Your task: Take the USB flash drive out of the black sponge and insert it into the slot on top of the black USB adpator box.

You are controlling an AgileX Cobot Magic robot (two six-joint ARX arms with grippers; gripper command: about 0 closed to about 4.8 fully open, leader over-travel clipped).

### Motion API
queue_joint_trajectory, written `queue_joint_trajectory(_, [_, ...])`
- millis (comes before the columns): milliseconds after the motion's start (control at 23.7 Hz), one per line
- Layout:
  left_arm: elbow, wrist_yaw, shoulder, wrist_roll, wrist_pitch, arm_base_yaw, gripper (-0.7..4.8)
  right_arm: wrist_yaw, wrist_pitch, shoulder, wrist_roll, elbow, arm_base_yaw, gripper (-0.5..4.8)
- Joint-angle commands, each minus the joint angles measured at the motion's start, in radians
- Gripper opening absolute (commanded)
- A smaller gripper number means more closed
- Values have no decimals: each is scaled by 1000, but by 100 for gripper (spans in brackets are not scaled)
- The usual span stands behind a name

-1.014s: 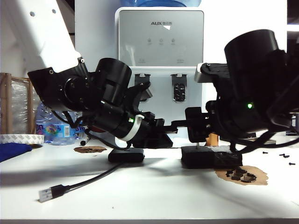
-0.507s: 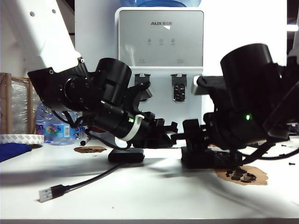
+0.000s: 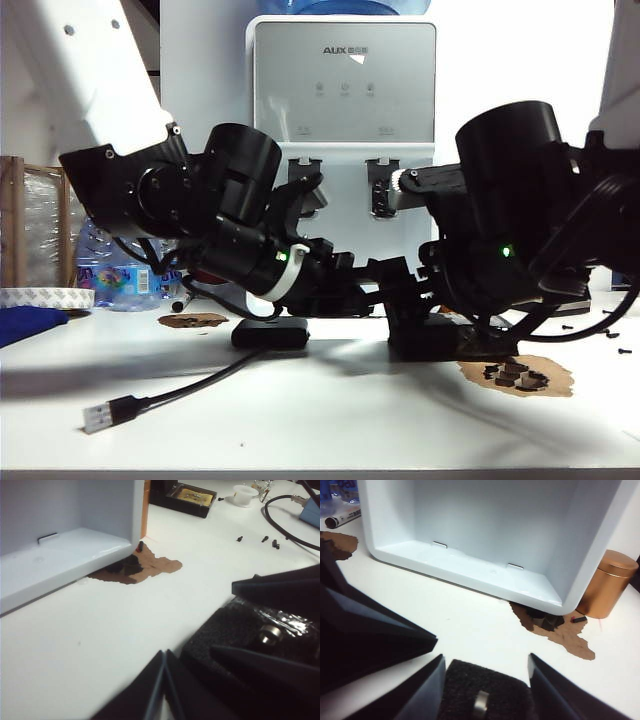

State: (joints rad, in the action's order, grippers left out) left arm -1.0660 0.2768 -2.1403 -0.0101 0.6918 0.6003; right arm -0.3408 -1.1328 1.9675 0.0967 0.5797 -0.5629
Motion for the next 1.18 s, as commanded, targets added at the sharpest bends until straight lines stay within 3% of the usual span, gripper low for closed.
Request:
queue_joint_trajectory(42, [-3, 7, 3, 3, 13, 2, -4, 2, -13, 4, -17, 4, 16, 240])
queue_joint_trajectory(211, [-3, 7, 3, 5, 12, 2, -4, -8, -13, 30, -100, 4, 29, 154])
queue_joint_trajectory(507, [-3, 7, 3, 6, 12, 2, -4, 16, -6, 31, -116, 4, 29, 151])
queue_joint_trajectory(718, [-3, 7, 3, 6, 12, 2, -4, 16, -7, 31, -116, 4, 21, 4])
queue_joint_trajectory(1014, [-3, 7, 3, 6, 14, 1, -4, 15, -27, 30, -115, 4, 8, -2])
queue_joint_trajectory(1183, [-3, 66, 3, 2, 58, 1, -4, 27, -97, 21, -92, -4, 1, -2])
